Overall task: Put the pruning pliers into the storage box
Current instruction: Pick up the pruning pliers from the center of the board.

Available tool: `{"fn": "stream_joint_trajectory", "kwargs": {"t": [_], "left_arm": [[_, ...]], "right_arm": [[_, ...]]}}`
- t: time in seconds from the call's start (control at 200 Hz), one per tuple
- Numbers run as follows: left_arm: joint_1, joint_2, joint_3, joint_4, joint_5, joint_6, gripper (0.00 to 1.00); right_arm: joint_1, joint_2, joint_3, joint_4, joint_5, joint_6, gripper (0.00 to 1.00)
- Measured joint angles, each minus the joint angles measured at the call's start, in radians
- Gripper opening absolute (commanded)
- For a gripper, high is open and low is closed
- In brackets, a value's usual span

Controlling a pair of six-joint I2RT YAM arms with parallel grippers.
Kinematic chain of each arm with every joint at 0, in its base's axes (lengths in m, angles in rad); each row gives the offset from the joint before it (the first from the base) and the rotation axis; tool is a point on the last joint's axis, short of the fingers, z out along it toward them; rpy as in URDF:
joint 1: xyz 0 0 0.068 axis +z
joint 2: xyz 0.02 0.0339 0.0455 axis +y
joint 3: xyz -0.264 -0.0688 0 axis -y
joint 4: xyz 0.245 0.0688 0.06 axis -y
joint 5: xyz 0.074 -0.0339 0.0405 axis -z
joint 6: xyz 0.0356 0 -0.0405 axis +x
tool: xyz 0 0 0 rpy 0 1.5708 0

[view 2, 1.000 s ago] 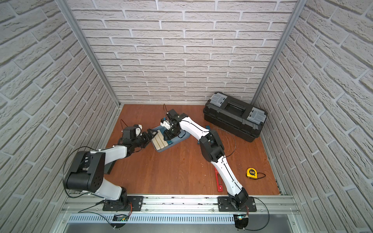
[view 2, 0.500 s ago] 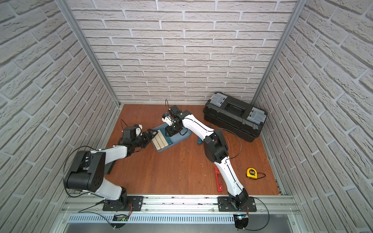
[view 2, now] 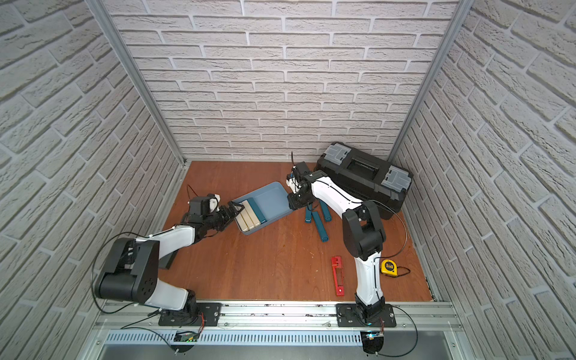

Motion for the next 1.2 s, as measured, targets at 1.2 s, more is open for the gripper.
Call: {"fn": "stream_joint_trajectory", "kwargs": {"t": [1.2], "left_arm": [[0.029,-0.089,-0.015,-0.145,0.029,0.071,0.98]], "right_arm": [[-0.020,-0.219,-0.414,0.229,0.066,0.169,0.53]]}}
